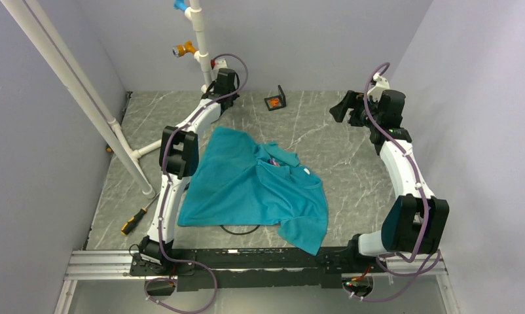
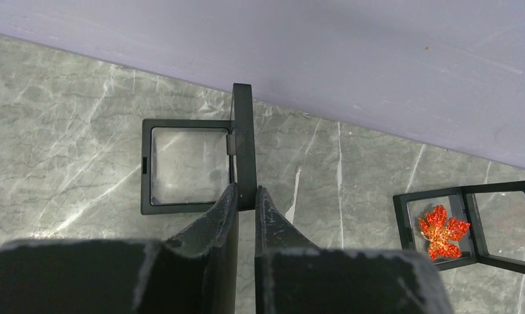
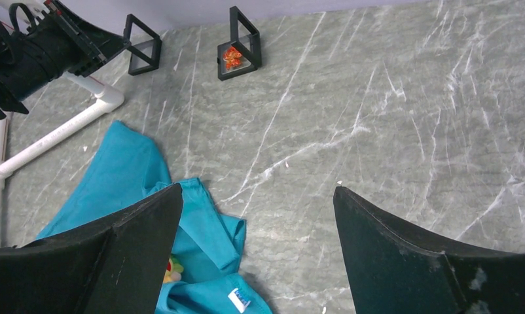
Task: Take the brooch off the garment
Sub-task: Move the brooch box to the center of the board.
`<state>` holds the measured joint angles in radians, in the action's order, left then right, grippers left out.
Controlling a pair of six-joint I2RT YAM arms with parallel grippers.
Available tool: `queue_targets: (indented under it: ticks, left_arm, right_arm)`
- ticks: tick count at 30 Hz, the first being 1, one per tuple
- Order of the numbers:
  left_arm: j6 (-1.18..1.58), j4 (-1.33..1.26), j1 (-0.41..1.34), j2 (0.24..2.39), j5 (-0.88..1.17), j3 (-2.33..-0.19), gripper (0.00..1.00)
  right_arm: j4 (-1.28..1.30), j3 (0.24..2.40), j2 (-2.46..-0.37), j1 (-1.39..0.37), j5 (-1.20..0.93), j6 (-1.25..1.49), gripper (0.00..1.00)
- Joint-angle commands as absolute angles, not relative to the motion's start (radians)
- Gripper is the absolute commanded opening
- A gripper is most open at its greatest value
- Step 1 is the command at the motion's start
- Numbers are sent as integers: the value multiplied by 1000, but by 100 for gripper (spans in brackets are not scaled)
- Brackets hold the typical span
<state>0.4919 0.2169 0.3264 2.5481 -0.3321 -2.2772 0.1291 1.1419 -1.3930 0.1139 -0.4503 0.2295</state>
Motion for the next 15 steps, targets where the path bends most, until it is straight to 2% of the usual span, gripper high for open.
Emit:
queue_targets:
  ticks: [1,15]
  left_arm:
    - [515,176,295,2500,-330,-2211,6]
    - [507,130,393,2417,-306,-2159,0]
  right_arm:
    - [85,1158,-1385,121,-465,238,88]
    - [73,1130,-1377,123,-480,235,90]
